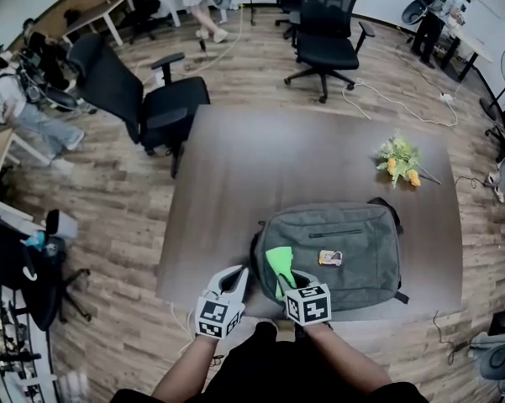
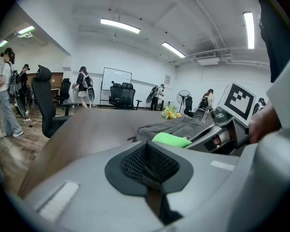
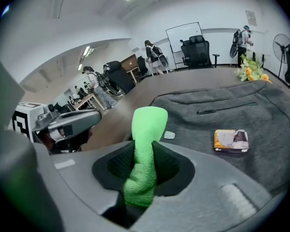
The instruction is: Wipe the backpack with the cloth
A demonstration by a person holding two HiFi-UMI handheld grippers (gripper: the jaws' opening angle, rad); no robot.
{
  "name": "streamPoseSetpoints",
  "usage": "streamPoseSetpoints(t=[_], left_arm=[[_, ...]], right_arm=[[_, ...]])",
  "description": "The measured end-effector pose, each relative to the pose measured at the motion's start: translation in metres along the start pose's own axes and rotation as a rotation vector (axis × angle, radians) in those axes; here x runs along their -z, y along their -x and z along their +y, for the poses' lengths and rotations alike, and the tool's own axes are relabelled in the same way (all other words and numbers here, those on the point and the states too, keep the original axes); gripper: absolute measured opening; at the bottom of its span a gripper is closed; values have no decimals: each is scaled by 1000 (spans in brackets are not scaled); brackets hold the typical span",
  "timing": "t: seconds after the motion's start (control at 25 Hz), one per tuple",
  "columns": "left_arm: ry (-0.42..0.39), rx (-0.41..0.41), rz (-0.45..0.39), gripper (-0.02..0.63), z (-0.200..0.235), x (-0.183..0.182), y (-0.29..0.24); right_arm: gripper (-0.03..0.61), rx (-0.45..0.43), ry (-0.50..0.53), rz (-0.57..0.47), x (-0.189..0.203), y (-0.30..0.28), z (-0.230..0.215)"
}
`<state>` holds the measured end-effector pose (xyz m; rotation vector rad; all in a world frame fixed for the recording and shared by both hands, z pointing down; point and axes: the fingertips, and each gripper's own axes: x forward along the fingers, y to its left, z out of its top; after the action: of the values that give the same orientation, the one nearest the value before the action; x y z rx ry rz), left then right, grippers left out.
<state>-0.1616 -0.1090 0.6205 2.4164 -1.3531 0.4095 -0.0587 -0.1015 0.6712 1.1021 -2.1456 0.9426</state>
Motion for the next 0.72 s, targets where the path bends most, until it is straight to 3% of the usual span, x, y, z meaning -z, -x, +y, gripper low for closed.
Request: streamPoseSetpoints(t=[0.32,0.72], left_arm=[[7,-6,15,19,-2,10,4],[5,34,13,19,-23,9,-9]], right_arm=[[100,0,39,24,14,-10,12],[100,162,150,54,27,13,-35]])
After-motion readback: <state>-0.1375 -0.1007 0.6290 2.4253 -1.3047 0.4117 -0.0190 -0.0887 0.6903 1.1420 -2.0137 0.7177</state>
